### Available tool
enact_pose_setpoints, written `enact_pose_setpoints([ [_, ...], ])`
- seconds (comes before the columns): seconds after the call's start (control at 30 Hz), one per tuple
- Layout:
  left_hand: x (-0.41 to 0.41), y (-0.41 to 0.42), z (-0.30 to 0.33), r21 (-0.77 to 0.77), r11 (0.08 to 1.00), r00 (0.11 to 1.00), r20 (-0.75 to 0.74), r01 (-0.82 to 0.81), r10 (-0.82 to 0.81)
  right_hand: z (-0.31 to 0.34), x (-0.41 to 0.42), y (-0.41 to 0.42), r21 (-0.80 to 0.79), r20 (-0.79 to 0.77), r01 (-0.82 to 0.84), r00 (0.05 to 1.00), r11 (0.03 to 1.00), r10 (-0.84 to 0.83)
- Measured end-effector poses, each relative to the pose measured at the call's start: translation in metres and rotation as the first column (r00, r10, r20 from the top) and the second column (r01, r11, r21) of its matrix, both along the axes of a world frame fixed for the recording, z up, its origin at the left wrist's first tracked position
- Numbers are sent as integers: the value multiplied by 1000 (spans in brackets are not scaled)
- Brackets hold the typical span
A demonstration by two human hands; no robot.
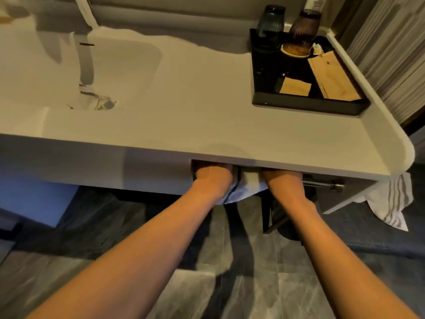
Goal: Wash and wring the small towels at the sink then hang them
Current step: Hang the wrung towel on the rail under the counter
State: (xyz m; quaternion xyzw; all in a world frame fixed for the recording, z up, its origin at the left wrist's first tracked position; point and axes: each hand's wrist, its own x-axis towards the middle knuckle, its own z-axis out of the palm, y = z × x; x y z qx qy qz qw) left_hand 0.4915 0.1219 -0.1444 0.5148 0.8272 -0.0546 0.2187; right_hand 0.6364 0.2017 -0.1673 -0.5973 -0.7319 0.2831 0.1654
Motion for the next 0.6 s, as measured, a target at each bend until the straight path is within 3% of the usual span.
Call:
enact_pose_setpoints([
  [0.07, 2, -1, 6, 69, 995, 989, -128, 78, -68, -2, 1, -16, 312, 173, -127, 982, 941, 75],
  [0.13, 6, -16, 8, 231, 961, 962, -258, 154, -92, -10, 9, -29, 402, 272, -191, 959, 896, 82],
  [0.17, 8, -23, 5, 296, 930, 944, -306, 219, -125, -13, 14, -34, 370, 294, -208, 951, 906, 98],
  [0.23, 8, -33, 1, 326, 895, 941, -247, 305, -231, -17, 22, -39, 319, 383, -293, 910, 901, 161],
  [0.3, 0, -32, 2, 250, 914, 947, -134, 319, -293, -19, 27, -35, 333, 494, -349, 856, 876, 153],
  [0.37, -6, -31, 7, 174, 933, 946, -144, 314, -292, -17, 31, -27, 396, 543, -378, 831, 837, 119],
  [0.47, -7, -30, 7, 52, 946, 937, -167, 319, -307, -14, 37, -15, 306, 535, -446, 811, 841, 236],
  [0.6, -12, -11, 12, -147, 959, 970, 74, 241, -232, -4, 39, 7, 17, 373, -539, 785, 842, 494],
])
